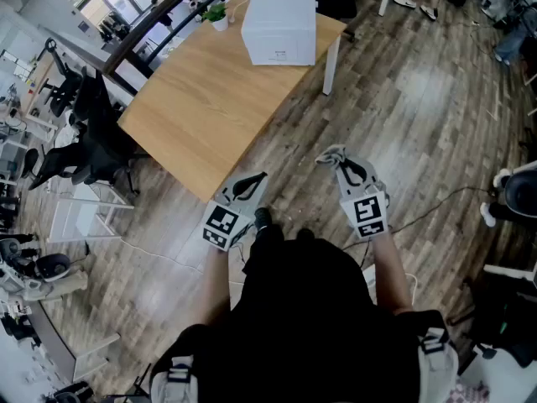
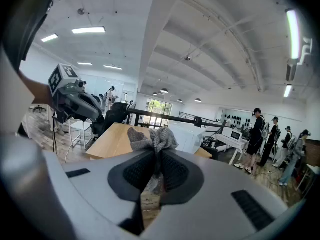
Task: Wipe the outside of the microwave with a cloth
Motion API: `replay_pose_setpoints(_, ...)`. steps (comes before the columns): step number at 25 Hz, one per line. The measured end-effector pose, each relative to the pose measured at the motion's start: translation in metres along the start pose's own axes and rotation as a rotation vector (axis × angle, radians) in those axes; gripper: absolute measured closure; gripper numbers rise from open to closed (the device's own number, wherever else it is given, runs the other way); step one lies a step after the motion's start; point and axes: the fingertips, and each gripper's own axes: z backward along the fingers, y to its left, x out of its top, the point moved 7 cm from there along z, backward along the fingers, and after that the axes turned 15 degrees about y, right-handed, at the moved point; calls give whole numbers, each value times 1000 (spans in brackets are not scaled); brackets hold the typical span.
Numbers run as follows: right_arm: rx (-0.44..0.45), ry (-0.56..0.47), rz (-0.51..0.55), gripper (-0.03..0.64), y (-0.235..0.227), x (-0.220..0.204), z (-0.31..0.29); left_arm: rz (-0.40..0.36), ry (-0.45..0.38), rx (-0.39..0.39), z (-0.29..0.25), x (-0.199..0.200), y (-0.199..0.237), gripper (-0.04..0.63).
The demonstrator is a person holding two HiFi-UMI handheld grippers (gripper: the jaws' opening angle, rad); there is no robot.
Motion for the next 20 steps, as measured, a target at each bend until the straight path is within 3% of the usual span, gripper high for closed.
replay_pose_setpoints(20, -1, 35, -18, 587, 4, -2, -13, 11, -1, -20, -6, -6, 13, 595)
